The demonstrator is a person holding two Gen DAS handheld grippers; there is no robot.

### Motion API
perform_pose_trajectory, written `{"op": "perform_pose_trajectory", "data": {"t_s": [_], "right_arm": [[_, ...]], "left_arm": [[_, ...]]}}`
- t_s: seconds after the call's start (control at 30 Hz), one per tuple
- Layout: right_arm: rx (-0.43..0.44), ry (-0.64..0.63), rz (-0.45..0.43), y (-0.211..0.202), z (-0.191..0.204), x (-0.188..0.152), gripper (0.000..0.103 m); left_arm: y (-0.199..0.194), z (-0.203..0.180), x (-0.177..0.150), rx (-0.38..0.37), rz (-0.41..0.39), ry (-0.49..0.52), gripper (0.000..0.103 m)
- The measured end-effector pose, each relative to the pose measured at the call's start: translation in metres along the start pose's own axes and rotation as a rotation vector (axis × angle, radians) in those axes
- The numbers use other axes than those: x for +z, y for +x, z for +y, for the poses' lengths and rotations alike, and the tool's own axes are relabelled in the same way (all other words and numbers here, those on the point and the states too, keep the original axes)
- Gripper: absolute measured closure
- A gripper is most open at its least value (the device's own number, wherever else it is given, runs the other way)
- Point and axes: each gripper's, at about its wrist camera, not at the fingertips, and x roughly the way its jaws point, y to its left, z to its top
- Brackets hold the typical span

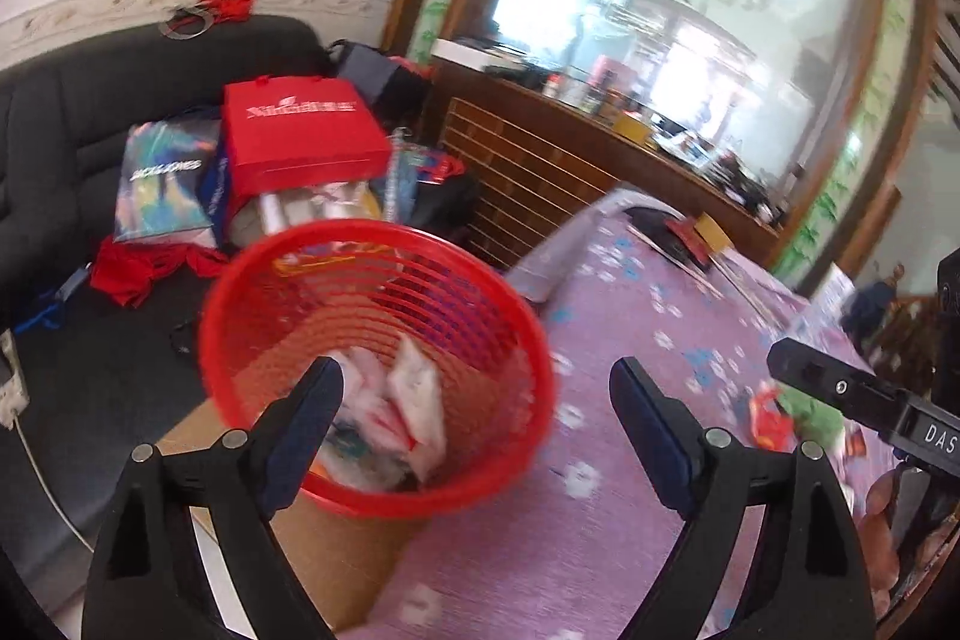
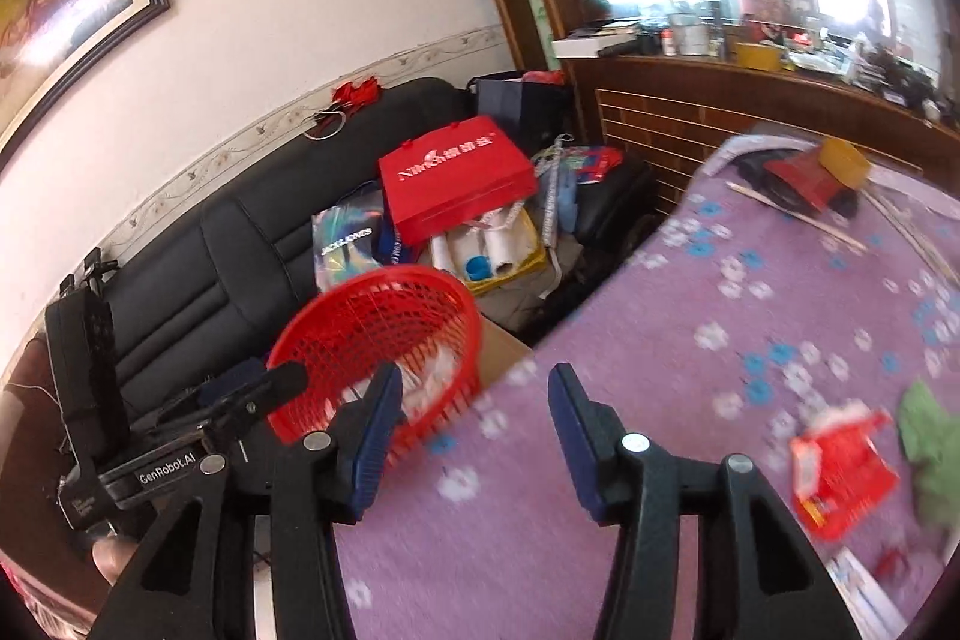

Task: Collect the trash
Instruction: 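Carry both tools over the red wastebasket and open them to drop the items, then grasp the long white medicine box with the right tool while the left tool grasps the red snack wrapper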

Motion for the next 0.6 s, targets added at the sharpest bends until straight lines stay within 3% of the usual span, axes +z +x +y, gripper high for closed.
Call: {"op": "perform_pose_trajectory", "data": {"t_s": [0.2,0.3,0.43,0.5,0.6], "right_arm": [[-0.099,0.046,-0.019,-0.064,-0.049,-0.054,0.047],[-0.15,0.092,0.014,-0.09,-0.088,-0.066,0.046],[-0.158,0.154,0.097,-0.1,-0.141,-0.068,0.043],[-0.111,0.172,0.149,-0.095,-0.16,-0.069,0.041],[-0.187,0.17,0.165,-0.089,-0.176,-0.071,0.041]], "left_arm": [[0.012,-0.099,-0.041,-0.086,0.063,0.227,0.013],[0.024,-0.139,-0.059,-0.132,0.119,0.288,0.013],[0.028,-0.184,-0.076,-0.198,0.158,0.357,0.013],[0.027,-0.199,-0.083,-0.213,0.173,0.398,0.013],[0.027,-0.214,-0.092,-0.236,0.212,0.435,0.013]]}}
